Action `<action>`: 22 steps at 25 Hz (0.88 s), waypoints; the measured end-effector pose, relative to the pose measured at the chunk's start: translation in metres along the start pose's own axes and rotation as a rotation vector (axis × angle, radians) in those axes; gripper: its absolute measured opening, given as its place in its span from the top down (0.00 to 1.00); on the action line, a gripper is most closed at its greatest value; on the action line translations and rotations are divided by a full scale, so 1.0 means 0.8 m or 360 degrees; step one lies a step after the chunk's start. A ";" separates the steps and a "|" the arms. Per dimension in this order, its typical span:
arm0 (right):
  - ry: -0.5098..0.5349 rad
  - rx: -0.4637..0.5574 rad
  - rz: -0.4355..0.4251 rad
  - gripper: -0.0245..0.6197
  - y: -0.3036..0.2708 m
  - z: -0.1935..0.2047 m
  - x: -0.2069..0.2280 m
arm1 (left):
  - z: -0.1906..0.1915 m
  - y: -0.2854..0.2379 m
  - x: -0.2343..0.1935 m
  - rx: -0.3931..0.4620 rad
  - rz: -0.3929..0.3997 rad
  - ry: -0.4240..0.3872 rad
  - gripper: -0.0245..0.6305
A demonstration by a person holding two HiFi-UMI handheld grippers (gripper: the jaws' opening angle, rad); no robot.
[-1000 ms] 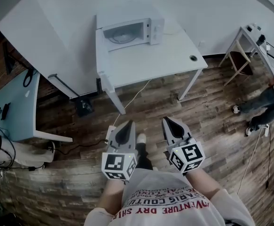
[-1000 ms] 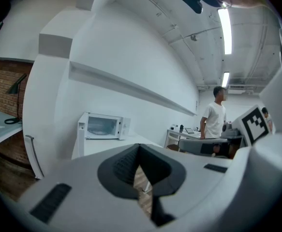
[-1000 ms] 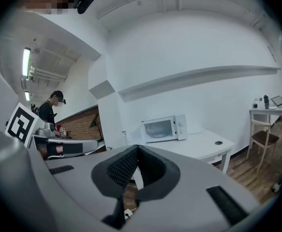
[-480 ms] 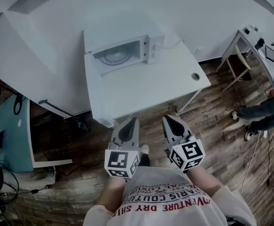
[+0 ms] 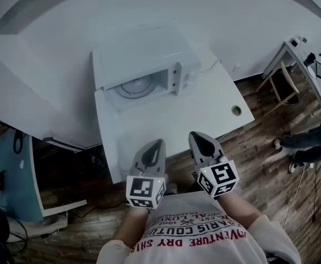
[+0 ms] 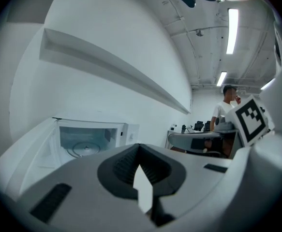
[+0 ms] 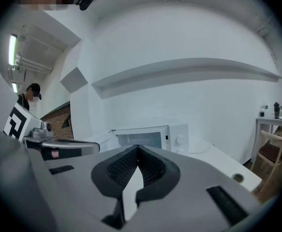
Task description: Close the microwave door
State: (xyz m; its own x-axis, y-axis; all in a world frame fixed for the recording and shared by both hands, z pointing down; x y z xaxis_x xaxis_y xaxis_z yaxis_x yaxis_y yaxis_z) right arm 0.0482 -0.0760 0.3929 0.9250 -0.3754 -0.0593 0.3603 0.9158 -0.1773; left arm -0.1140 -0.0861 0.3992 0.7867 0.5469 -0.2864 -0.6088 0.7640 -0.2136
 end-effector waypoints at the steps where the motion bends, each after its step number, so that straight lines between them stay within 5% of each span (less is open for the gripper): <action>1: -0.0002 -0.0002 -0.0014 0.95 -0.012 0.000 0.008 | -0.002 -0.010 -0.005 0.0002 -0.0020 0.0004 0.96; 10: 0.0032 0.0018 -0.0261 0.95 -0.114 -0.014 0.096 | -0.025 -0.101 -0.024 0.0083 -0.0320 0.0071 0.96; 22: 0.0164 0.0041 -0.0540 0.95 -0.221 -0.038 0.213 | -0.027 -0.154 -0.012 0.0255 -0.0900 0.0231 0.96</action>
State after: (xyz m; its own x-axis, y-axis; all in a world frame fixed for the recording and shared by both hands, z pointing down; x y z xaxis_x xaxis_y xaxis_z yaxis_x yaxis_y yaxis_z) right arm 0.1383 -0.3064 0.3845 0.7354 -0.6702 -0.1000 0.6492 0.7391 -0.1794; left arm -0.0487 -0.1927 0.4076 0.9551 -0.0030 -0.2962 -0.0682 0.9708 -0.2298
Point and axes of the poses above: the fingertips, and each gripper's own axes: y backward along the fingers, x to its right, z out of its underside, the point moved 7 cm from there along y, backward along the fingers, and after that the axes turned 11 degrees about y, right-handed, at the moved point
